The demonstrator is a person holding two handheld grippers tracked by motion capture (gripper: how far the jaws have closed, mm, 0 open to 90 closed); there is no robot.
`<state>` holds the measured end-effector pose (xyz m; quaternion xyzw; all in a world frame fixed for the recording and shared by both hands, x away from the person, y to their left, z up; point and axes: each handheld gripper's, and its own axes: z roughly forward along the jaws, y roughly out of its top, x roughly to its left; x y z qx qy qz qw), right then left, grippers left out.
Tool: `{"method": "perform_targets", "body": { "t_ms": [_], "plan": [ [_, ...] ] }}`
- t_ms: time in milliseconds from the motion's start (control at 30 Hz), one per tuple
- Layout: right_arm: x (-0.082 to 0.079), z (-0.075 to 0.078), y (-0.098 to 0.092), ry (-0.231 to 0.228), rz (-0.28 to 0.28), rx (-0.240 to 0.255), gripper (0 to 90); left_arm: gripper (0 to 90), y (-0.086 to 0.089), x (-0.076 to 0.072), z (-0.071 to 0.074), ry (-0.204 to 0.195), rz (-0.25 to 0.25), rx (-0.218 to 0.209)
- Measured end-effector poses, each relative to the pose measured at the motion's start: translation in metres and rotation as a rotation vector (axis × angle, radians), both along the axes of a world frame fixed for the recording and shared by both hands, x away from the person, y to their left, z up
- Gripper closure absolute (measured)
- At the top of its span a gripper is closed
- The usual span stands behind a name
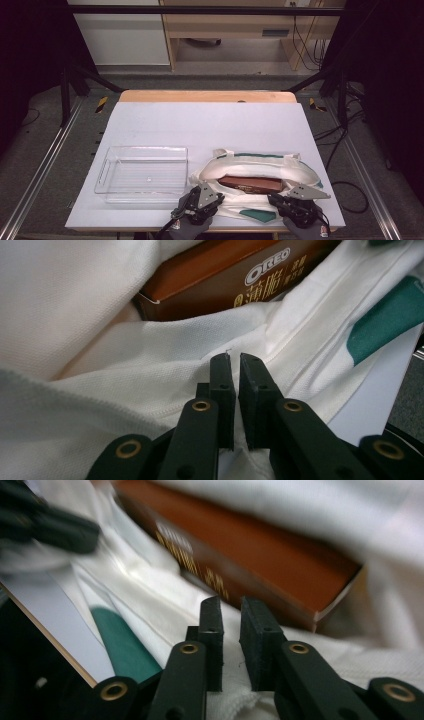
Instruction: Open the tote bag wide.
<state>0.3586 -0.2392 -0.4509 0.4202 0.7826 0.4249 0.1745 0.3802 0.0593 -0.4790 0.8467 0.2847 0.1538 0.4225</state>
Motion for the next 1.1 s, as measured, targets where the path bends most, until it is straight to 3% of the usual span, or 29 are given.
{"method": "perform_targets", "body": {
  "t_ms": [133,200,300,467,533,600,700,967,1100],
  "plan": [
    [0.005,0.025,0.000,-0.102,-0.013,0.024,73.7,83.8,-0.001,-0.001,0.000,-0.003,0.001,0.005],
    [0.013,0.033,0.001,-0.136,-0.029,0.010,69.6,83.8,-0.001,-0.001,-0.001,-0.006,0.000,0.005],
    [0.028,0.036,0.005,-0.139,-0.031,-0.018,61.9,83.9,-0.002,-0.002,-0.002,-0.013,0.002,0.014],
    [0.042,0.022,0.008,-0.108,-0.049,-0.071,54.4,84.0,-0.003,-0.004,-0.003,-0.026,0.003,0.021],
    [0.044,0.018,0.007,-0.093,-0.051,-0.077,58.7,84.1,-0.003,-0.003,-0.003,-0.022,0.003,0.017],
    [0.044,0.017,0.005,-0.105,-0.056,-0.101,71.4,84.3,-0.002,-0.003,-0.003,-0.017,0.003,0.016],
    [0.046,0.020,0.003,-0.095,-0.059,-0.099,85.8,84.4,-0.002,-0.003,-0.003,-0.016,0.004,0.015],
    [0.060,0.030,0.005,-0.081,-0.097,-0.109,89.4,84.3,-0.002,-0.002,-0.002,-0.009,0.003,0.012],
    [0.073,0.025,0.003,-0.067,-0.124,-0.111,88.6,84.3,-0.002,-0.002,-0.002,-0.008,0.001,0.015]
  ]
}}
